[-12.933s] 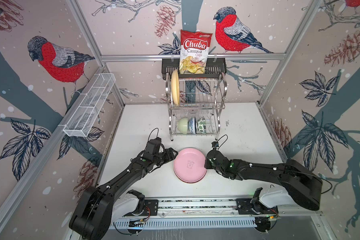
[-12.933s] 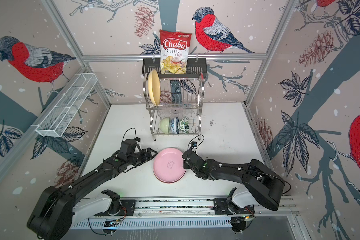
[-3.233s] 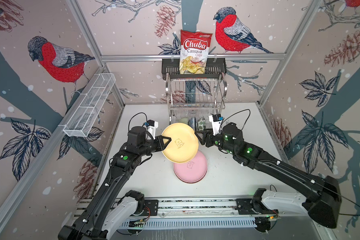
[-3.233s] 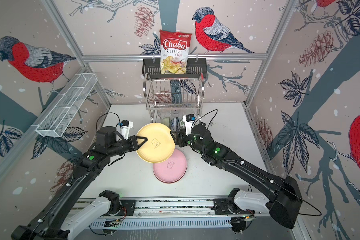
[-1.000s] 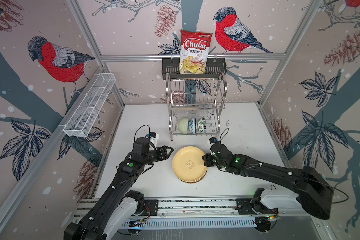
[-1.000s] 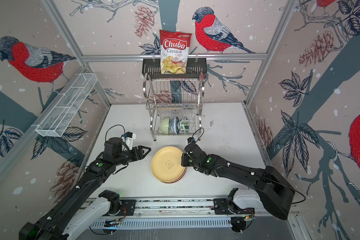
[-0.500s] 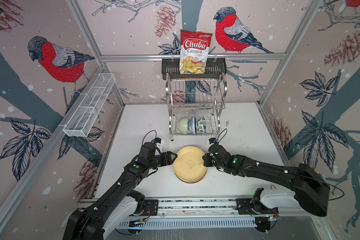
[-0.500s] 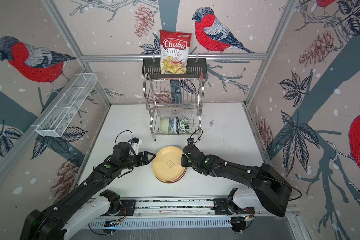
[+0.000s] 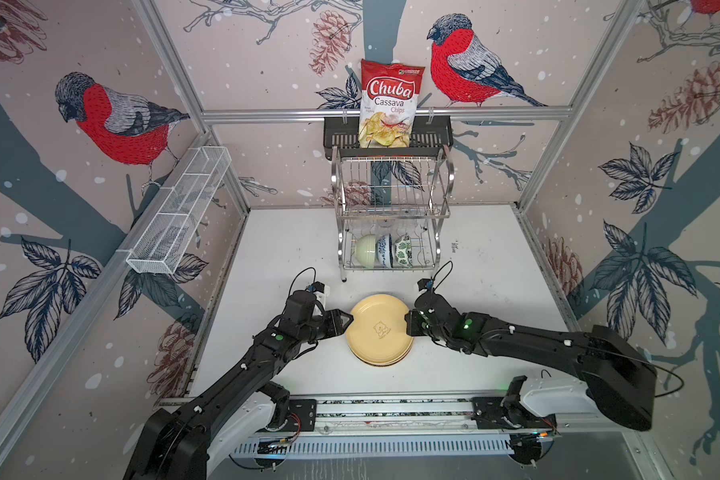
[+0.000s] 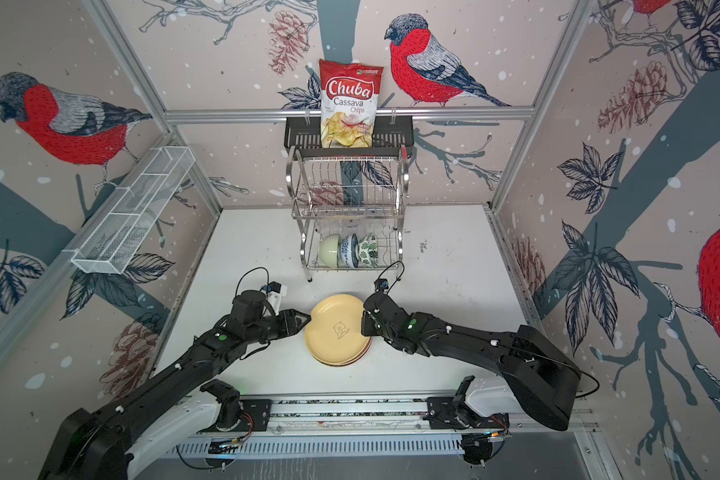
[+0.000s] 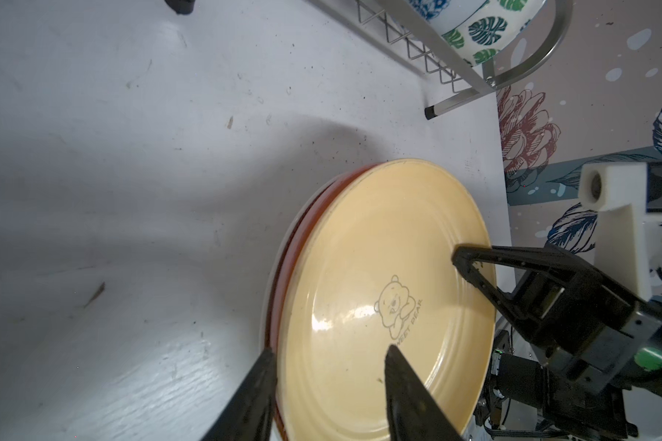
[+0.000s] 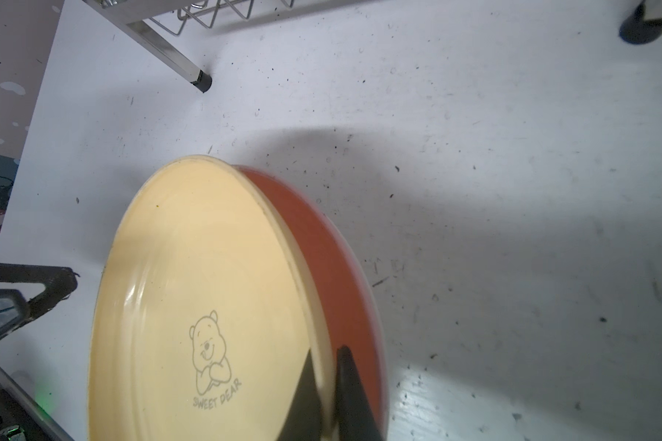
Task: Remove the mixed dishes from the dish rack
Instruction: 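Open both grippers and release the yellow plate on the stack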
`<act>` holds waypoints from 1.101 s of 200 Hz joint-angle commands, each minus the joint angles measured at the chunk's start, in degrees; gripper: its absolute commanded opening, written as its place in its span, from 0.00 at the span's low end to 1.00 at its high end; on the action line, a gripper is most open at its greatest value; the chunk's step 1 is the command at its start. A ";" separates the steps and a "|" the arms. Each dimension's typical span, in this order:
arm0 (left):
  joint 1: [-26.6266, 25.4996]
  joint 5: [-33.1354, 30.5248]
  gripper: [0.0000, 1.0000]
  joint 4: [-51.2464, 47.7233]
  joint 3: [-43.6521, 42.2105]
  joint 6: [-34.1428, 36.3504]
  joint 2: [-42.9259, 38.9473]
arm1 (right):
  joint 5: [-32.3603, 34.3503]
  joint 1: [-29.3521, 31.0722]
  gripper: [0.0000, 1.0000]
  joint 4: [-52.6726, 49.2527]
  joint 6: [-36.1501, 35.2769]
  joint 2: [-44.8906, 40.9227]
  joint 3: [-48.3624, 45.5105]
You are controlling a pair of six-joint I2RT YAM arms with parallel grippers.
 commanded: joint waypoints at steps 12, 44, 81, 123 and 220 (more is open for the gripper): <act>-0.12 -0.51 0.44 2.11 -1.04 0.52 1.51 | 0.75 0.22 0.10 1.64 0.22 -0.23 -0.31; -0.12 -1.16 0.43 2.53 -1.33 0.39 2.37 | 0.91 0.24 0.23 1.09 0.05 -0.34 -0.26; -0.12 -1.22 0.42 3.14 -1.16 -0.02 3.05 | 1.71 0.23 0.29 0.04 0.04 -0.87 -0.26; -0.12 -1.68 0.34 2.18 0.18 0.46 3.26 | 4.32 0.00 0.30 -3.06 -1.50 -3.21 0.18; -0.13 -3.22 0.27 1.57 2.36 0.38 6.13 | 6.03 -2.06 0.13 -4.52 0.01 -12.25 -5.20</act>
